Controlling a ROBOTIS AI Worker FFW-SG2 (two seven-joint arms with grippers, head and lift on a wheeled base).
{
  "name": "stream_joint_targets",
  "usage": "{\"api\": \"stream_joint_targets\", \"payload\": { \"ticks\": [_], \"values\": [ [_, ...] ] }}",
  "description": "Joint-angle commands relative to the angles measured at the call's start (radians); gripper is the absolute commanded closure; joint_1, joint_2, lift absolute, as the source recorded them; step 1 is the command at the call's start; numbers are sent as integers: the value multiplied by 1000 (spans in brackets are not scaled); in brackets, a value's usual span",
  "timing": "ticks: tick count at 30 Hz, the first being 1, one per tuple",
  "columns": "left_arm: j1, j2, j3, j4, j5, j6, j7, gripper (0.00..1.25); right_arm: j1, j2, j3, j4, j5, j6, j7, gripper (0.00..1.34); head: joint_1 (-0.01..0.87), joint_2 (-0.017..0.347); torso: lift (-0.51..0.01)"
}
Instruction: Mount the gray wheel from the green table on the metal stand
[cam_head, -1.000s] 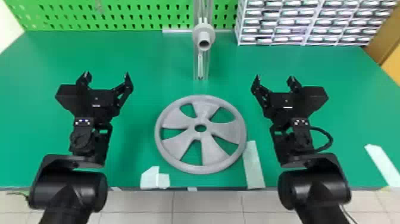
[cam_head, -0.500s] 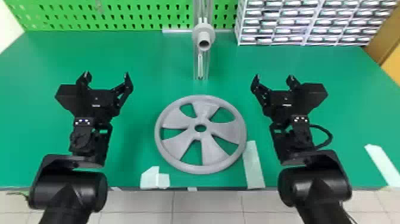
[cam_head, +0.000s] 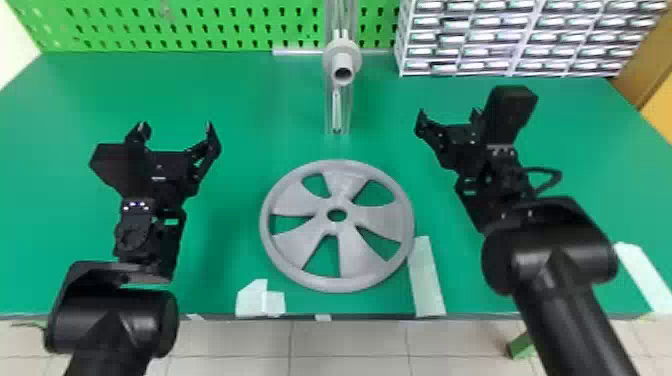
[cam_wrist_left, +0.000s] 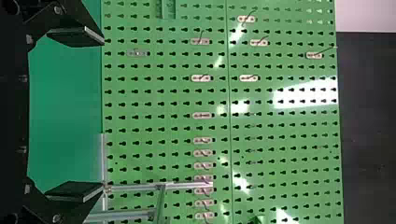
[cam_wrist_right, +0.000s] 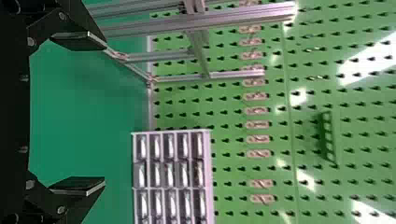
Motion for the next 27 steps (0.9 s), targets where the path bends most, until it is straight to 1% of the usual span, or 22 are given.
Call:
{"api": "stream_joint_targets", "payload": {
  "ticks": [1,7,9,11,15,18,22,27],
  "values": [
    [4,1,6,-2,-3,0,0,183,-72,-16,2,-25,10,199,29,266,867,52,-100],
    [4,1,7,-2,-8,2,0,183,-166,-36,16,-21,24,386,55,271,867,52,-100],
    [3,1,7,-4,-8,0,0,182,-195,-40,24,-9,24,426,60,274,867,52,-100],
    [3,1,12,-4,-8,2,0,182,-227,-45,30,9,24,467,79,277,867,52,-100],
    [7,1,15,-7,-9,2,0,182,-288,-51,40,48,36,544,138,277,867,52,-100],
    [7,1,15,-10,-11,2,0,182,-336,-54,54,78,64,606,181,277,867,52,-100],
    [9,1,13,-13,-14,2,0,182,-404,-59,74,133,88,667,248,277,867,52,-100],
    [9,2,18,-24,-21,12,0,182,-488,-59,108,201,113,756,310,282,867,52,-100]
  ]
}}
